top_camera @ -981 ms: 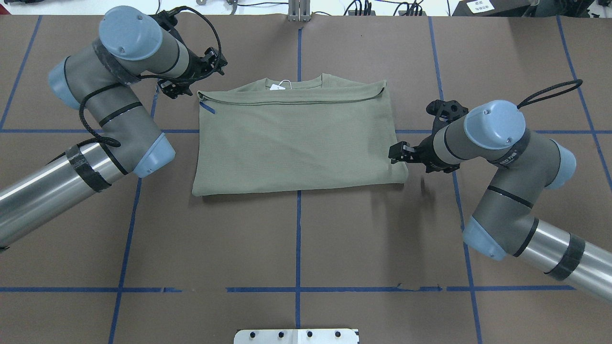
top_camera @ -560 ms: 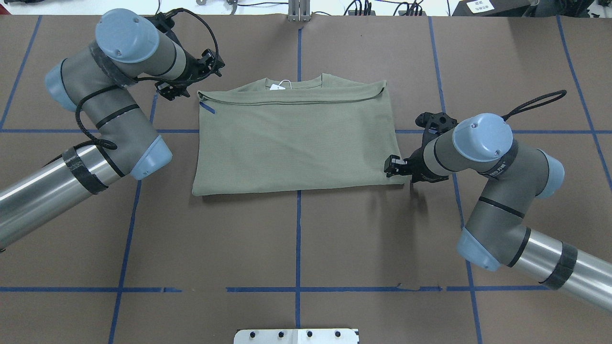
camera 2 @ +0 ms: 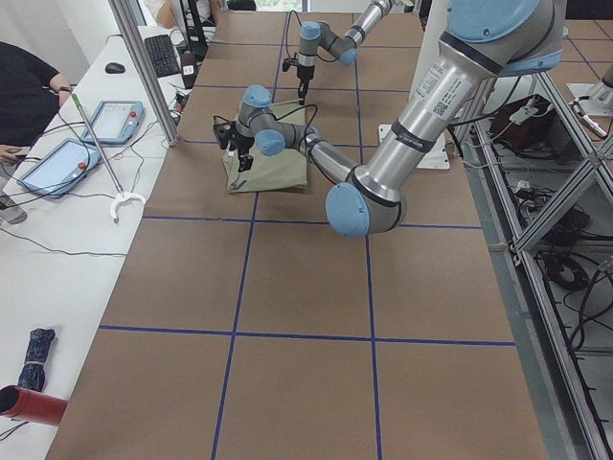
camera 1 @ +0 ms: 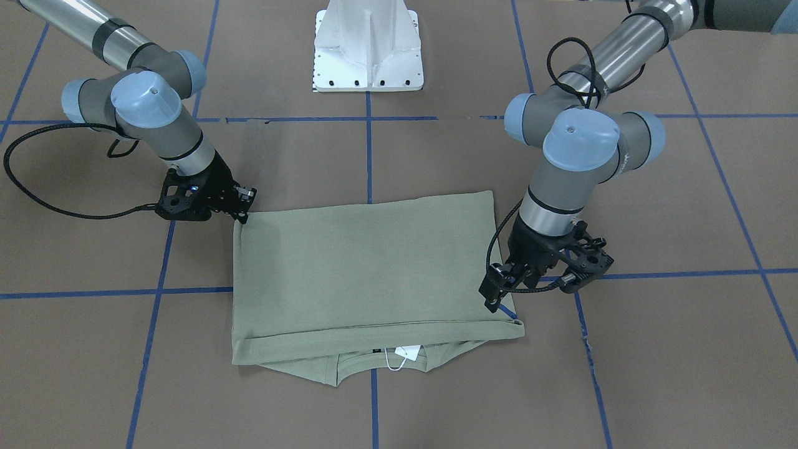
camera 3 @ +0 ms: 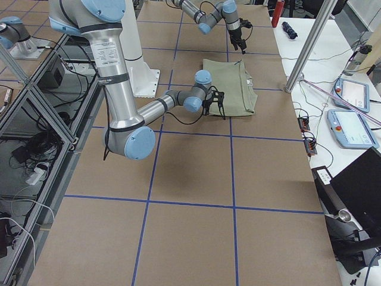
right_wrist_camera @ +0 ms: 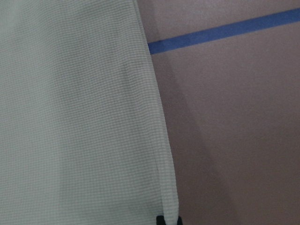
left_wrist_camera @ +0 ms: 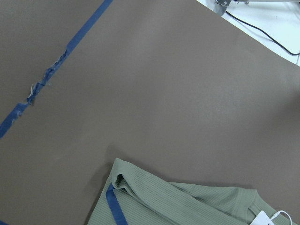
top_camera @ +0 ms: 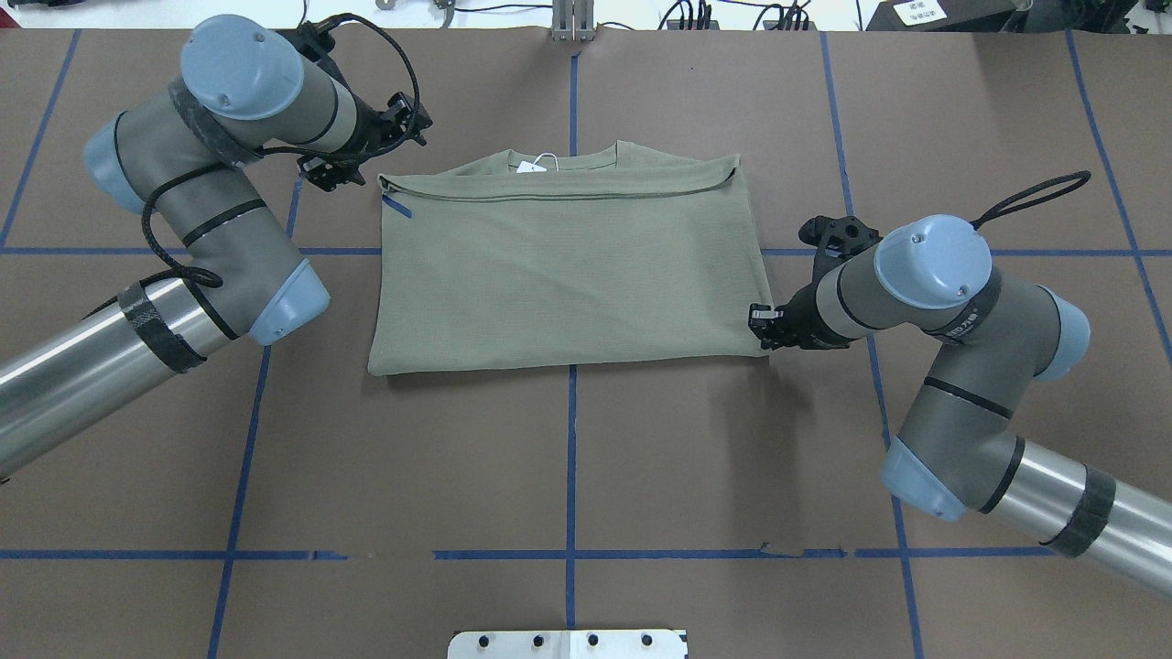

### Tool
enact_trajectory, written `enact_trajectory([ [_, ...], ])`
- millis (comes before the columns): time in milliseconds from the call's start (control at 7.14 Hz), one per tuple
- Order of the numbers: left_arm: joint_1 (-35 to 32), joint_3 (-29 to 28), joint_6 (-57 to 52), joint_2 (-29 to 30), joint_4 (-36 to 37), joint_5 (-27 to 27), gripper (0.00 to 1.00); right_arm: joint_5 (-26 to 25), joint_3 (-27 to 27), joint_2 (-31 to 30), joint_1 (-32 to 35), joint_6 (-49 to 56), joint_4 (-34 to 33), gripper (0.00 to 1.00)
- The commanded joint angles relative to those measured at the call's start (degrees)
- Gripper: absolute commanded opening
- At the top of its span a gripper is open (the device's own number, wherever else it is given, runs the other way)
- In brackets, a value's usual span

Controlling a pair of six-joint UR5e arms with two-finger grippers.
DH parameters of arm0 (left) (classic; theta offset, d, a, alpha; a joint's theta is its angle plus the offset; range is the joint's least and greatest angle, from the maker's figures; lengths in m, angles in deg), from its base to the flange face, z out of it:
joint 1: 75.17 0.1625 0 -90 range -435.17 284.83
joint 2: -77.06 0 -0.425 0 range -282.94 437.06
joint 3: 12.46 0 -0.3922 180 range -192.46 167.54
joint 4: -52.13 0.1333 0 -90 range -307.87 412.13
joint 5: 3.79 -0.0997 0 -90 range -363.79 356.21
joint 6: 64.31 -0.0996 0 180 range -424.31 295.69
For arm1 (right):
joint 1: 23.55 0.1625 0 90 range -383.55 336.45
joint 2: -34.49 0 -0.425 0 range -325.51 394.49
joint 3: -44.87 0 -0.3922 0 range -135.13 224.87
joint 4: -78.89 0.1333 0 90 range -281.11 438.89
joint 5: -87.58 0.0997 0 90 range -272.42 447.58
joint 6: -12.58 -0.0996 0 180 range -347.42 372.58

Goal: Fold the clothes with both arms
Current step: 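Drag the folded shirt with the right gripper toward the robot, rotating it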

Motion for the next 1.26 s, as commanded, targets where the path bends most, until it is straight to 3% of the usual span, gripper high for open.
enact_trajectory([
  [0, 0.09, 0.42, 0.00, -0.35, 0.05, -0.06, 1.00, 0.23, 4.42, -3.97, -1.10, -0.05, 0.00, 0.00],
  [420, 0.70, 3.31, 0.00, -2.28, 0.05, -0.23, 1.00, 2.32, 20.14, -19.25, -11.80, -0.23, -2.35, 0.00],
  [1121, 2.81, 6.13, 1.93, -3.60, 0.05, -2.17, 1.00, 8.39, 25.01, -22.89, -26.14, -5.50, -3.61, 0.00],
])
